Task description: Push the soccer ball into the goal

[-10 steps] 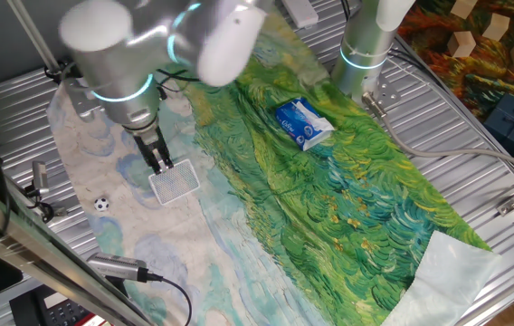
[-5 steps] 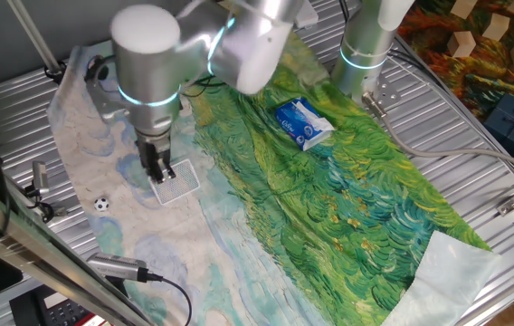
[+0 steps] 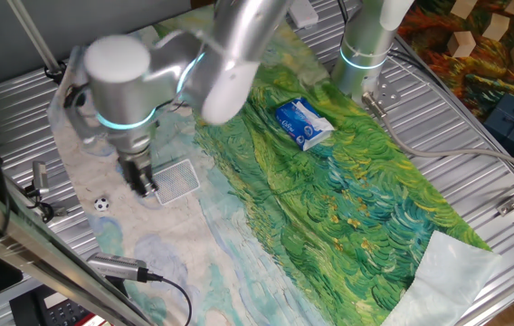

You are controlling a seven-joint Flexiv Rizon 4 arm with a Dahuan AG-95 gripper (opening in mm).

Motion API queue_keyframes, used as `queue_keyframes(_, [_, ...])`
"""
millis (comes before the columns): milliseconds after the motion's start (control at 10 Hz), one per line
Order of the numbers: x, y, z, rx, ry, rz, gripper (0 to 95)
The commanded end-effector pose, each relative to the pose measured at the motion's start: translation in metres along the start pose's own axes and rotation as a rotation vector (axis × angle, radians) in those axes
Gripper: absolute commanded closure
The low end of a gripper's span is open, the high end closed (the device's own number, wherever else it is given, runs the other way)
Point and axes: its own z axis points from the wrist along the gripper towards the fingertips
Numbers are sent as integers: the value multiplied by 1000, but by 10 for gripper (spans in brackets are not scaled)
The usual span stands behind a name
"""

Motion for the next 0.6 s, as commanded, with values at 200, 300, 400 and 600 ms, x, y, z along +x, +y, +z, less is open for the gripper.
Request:
queue_keyframes(200, [-16,-3,15,-1,7,-7,950])
queue_keyframes(300, [-21,-3,19,0,8,-9,950])
queue_keyframes(400, [-27,-3,22,1,10,-8,950])
queue_keyframes(600, [-37,-3,31,5,13,-11,950])
